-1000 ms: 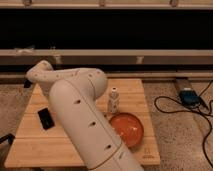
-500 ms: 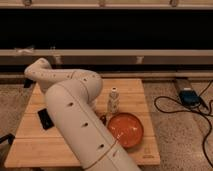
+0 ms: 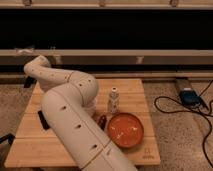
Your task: Wipe the white sponge on the table
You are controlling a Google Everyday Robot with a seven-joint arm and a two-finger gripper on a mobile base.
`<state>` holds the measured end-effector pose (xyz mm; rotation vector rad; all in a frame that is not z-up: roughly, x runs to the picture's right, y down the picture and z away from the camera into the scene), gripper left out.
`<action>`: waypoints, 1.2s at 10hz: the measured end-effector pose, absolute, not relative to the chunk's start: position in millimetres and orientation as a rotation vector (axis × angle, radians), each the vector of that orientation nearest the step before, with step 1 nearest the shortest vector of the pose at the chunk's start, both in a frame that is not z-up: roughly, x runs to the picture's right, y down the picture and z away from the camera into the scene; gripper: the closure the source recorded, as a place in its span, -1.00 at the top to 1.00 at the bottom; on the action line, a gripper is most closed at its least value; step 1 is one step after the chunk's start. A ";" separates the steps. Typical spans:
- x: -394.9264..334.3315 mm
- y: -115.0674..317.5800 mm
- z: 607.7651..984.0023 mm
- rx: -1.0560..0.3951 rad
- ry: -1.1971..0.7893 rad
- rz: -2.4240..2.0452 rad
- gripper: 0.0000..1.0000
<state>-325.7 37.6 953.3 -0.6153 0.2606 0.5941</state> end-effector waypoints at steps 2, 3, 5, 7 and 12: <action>-312.4 31.6 954.9 -0.609 0.280 0.644 -1.00; -303.5 29.2 955.1 -0.604 0.290 0.671 -1.00; -283.1 26.6 956.2 -0.593 0.311 0.719 -1.00; -265.5 30.1 954.7 -0.591 0.335 0.754 -1.00; -233.8 46.1 943.6 -0.595 0.382 0.802 -1.00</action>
